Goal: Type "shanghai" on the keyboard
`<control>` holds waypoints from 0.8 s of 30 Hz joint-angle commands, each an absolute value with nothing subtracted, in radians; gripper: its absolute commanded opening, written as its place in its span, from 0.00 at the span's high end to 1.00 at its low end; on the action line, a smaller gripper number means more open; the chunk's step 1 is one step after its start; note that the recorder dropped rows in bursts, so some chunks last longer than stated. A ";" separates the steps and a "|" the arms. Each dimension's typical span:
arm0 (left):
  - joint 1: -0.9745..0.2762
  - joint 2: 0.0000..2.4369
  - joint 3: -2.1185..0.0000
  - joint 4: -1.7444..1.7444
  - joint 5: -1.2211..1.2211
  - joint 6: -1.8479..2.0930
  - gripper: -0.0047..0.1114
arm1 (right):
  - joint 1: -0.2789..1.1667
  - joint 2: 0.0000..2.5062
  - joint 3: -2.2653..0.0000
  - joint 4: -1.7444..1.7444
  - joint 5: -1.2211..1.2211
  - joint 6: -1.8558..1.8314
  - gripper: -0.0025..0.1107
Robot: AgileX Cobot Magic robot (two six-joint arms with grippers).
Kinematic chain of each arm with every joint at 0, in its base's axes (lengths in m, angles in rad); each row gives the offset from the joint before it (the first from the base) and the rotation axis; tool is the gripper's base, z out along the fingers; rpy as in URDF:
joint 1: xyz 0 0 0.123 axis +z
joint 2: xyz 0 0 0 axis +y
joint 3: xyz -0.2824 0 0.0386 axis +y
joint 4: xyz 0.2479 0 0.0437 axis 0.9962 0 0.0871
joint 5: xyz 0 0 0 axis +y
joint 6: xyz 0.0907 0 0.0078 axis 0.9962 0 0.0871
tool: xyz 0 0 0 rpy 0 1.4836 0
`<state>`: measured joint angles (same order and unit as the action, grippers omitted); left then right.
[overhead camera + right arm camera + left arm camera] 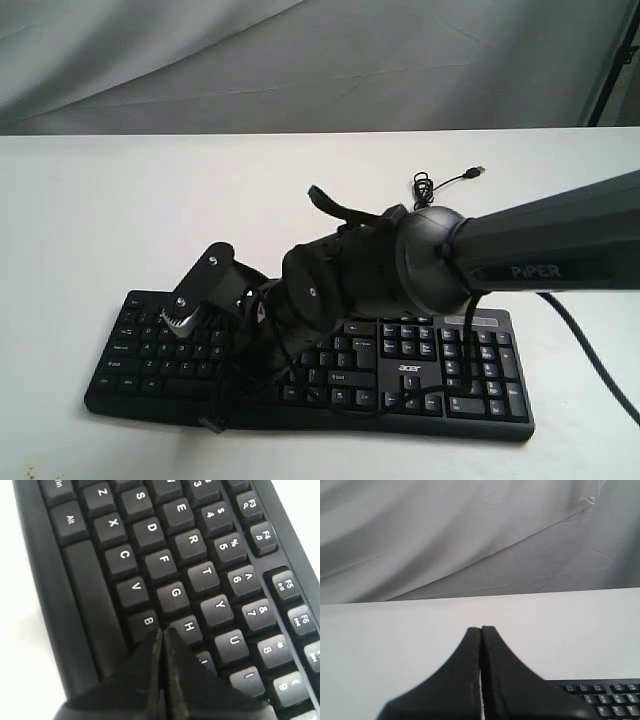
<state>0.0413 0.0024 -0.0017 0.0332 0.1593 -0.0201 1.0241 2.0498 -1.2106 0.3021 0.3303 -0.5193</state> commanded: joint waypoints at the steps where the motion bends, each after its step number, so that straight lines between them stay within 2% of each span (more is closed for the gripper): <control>1: 0.035 0.000 0.000 0.031 0.154 -0.023 0.96 | 1.021 2.052 -1.268 0.286 0.366 -0.531 0.98; 9: 0.035 0.000 0.000 0.031 0.154 -0.023 0.96 | 1.021 2.054 -1.352 0.250 0.393 -0.531 0.98; 24: 0.035 0.000 0.000 0.031 0.154 -0.023 0.96 | 1.021 2.100 -1.352 0.253 0.351 -0.537 0.98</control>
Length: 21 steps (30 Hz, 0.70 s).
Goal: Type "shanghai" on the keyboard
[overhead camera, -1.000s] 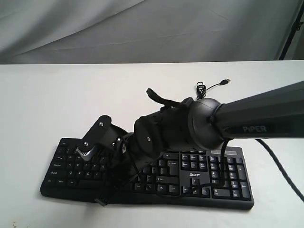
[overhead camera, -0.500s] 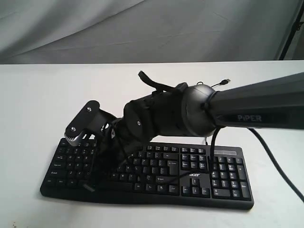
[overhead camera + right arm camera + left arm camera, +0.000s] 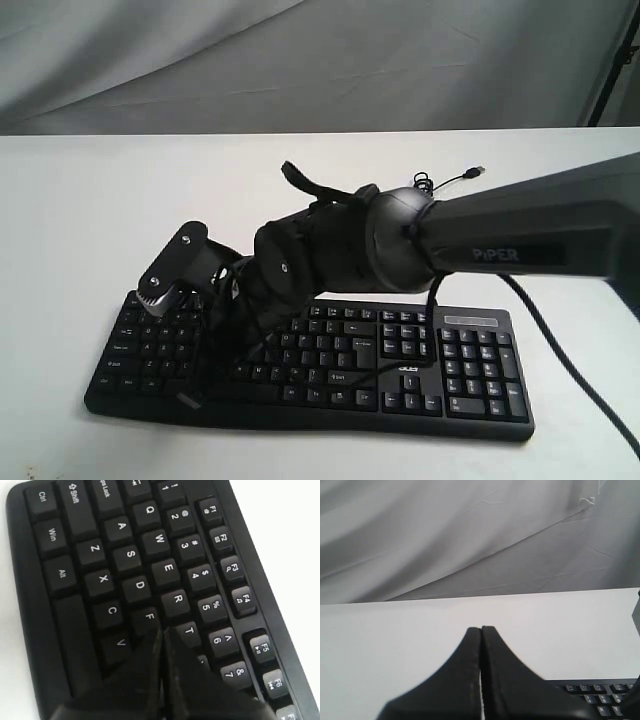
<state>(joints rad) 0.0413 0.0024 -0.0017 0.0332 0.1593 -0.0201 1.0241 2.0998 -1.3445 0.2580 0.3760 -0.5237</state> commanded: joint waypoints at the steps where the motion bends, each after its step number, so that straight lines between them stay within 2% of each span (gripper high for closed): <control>1: 0.035 0.000 0.000 0.031 0.154 -0.023 0.96 | 1.019 2.100 -1.357 0.253 0.356 -0.537 0.98; 21: 0.035 0.000 0.000 0.031 0.154 -0.023 0.96 | 1.008 2.121 -1.393 0.280 0.412 -0.561 0.98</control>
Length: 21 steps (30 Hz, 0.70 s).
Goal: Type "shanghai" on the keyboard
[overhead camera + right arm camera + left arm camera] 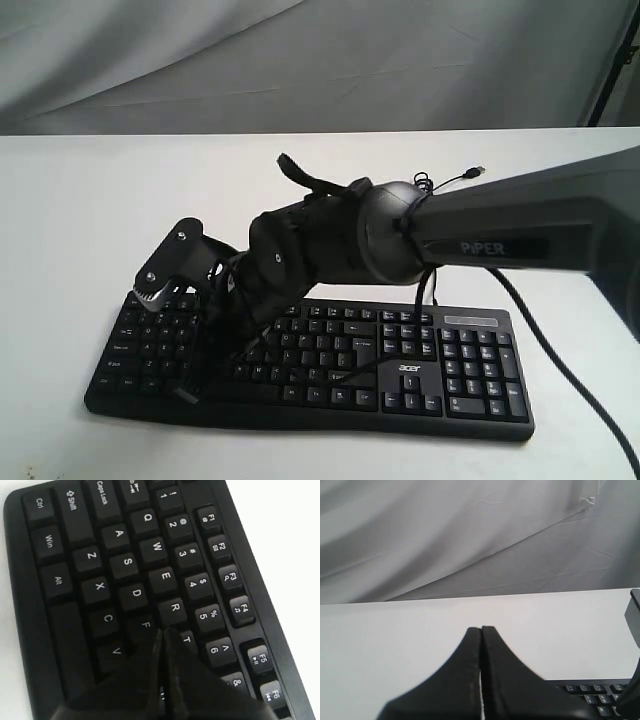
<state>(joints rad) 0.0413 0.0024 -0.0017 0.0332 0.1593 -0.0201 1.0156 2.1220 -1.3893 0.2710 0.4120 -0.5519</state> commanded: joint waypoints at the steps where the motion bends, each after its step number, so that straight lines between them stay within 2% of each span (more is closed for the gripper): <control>1: 0.035 0.000 0.000 0.031 0.154 -0.023 0.96 | 1.008 2.121 -1.393 0.280 0.415 -0.561 0.98; 21: 0.035 0.000 0.000 0.031 0.154 -0.023 0.96 | 1.008 2.156 -1.393 0.324 0.422 -0.584 0.98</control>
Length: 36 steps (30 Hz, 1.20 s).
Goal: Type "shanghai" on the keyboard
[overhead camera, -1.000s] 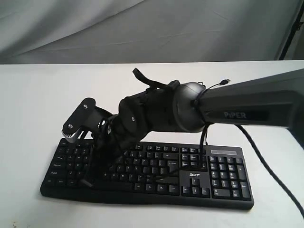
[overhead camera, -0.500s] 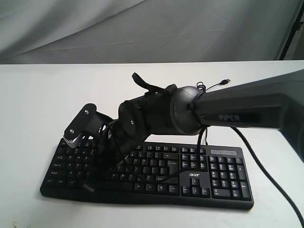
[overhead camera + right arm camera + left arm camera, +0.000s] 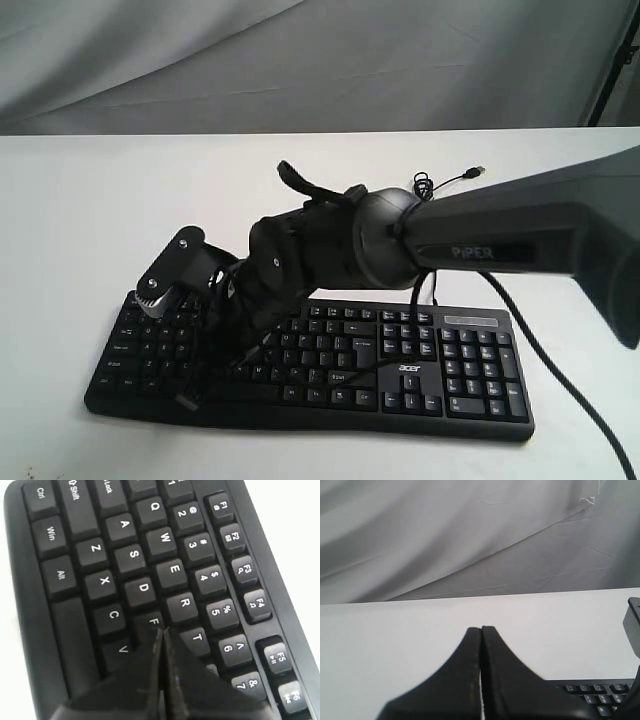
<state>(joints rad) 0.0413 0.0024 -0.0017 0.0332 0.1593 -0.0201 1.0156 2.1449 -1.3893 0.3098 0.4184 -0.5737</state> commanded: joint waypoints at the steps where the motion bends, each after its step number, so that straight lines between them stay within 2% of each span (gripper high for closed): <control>1: 0.035 0.000 0.000 0.031 0.154 -0.023 0.96 | 1.008 2.156 -1.393 0.323 0.422 -0.584 0.98; 18: 0.035 0.000 0.000 0.031 0.154 -0.023 0.96 | 0.998 2.087 -1.386 0.267 0.483 -0.550 0.98; 25: 0.035 0.000 0.000 0.031 0.154 -0.023 0.96 | 0.993 2.030 -1.290 0.267 0.386 -0.548 0.98; 36: 0.035 0.000 0.000 0.031 0.154 -0.023 0.96 | 0.990 2.032 -1.287 0.275 0.384 -0.555 0.98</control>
<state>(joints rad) 0.0413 0.0024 -0.0017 0.0332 0.1593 -0.0201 0.9944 2.0412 -1.2952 0.2753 0.3947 -0.5521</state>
